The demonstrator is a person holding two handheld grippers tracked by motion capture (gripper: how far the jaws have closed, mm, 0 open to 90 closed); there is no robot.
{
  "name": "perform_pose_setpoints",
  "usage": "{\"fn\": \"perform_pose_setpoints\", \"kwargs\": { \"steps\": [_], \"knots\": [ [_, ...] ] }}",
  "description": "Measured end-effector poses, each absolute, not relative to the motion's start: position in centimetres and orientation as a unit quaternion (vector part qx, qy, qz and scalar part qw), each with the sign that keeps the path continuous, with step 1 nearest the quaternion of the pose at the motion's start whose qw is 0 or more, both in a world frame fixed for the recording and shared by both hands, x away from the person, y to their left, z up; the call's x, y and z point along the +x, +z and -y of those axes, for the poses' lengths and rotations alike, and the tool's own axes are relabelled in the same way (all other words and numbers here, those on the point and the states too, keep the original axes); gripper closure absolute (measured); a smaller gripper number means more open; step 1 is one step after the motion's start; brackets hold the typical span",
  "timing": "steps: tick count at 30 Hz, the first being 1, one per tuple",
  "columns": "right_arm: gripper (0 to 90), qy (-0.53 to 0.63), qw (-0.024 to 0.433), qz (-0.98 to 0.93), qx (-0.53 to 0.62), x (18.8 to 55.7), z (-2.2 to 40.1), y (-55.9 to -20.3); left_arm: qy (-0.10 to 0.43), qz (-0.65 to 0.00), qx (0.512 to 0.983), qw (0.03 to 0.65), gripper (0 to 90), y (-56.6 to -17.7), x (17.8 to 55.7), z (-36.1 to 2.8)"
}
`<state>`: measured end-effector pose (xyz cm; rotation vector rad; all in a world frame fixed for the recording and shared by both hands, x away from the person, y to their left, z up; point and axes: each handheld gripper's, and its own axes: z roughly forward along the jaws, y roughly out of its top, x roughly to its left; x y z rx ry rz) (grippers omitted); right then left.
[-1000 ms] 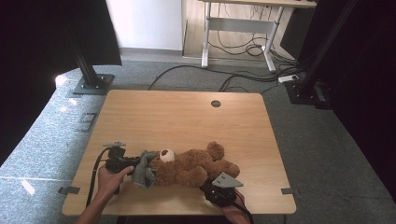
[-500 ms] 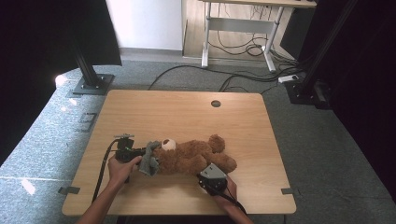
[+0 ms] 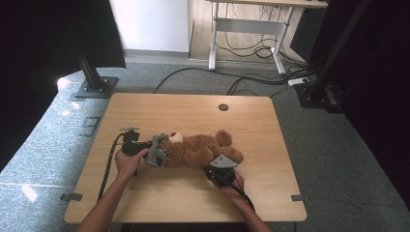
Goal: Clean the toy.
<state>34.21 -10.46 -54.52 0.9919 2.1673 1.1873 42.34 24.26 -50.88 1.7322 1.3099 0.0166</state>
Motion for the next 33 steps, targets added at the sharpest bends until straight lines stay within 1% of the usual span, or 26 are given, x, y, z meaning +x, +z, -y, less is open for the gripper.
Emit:
{"fn": "perform_pose_setpoints", "kwargs": {
  "steps": [3,6,9,11,15,17,21,26,29,33],
  "knots": [
    [69.0,0.439,0.231,-0.788,0.365,34.2,10.8,-54.5,0.009,-0.527,0.707,0.472,77.1,-50.7,42.0,-24.5],
    [69.9,0.436,0.234,-0.789,0.365,33.9,10.9,-54.6,0.003,-0.516,0.701,0.493,77.3,-49.9,41.4,-25.0],
    [70.0,0.429,0.238,-0.792,0.363,33.5,11.0,-54.6,-0.003,-0.492,0.696,0.523,77.3,-48.1,40.4,-25.2],
    [69.9,0.430,0.237,-0.791,0.366,33.4,11.2,-54.6,-0.004,-0.475,0.696,0.539,77.4,-46.6,39.8,-24.5],
    [69.1,0.423,0.246,-0.792,0.364,32.8,11.5,-54.7,-0.025,-0.445,0.686,0.574,77.3,-44.6,39.1,-23.5],
    [69.1,0.421,0.247,-0.792,0.365,32.6,11.8,-54.8,-0.022,-0.428,0.687,0.587,77.3,-43.3,38.6,-23.0],
    [69.6,0.421,0.250,-0.795,0.359,32.4,11.6,-54.7,-0.014,-0.411,0.694,0.591,77.2,-41.8,38.1,-22.3],
    [69.6,0.420,0.256,-0.798,0.347,32.2,10.8,-54.8,-0.020,-0.400,0.707,0.582,77.1,-41.8,38.3,-20.3],
    [69.5,0.420,0.256,-0.798,0.347,32.2,10.7,-54.8,-0.023,-0.390,0.718,0.577,77.1,-42.1,38.7,-18.0],
    [69.3,0.421,0.255,-0.798,0.346,32.2,10.8,-54.9,-0.015,-0.385,0.740,0.552,76.9,-42.6,39.4,-14.8]
  ]
}}
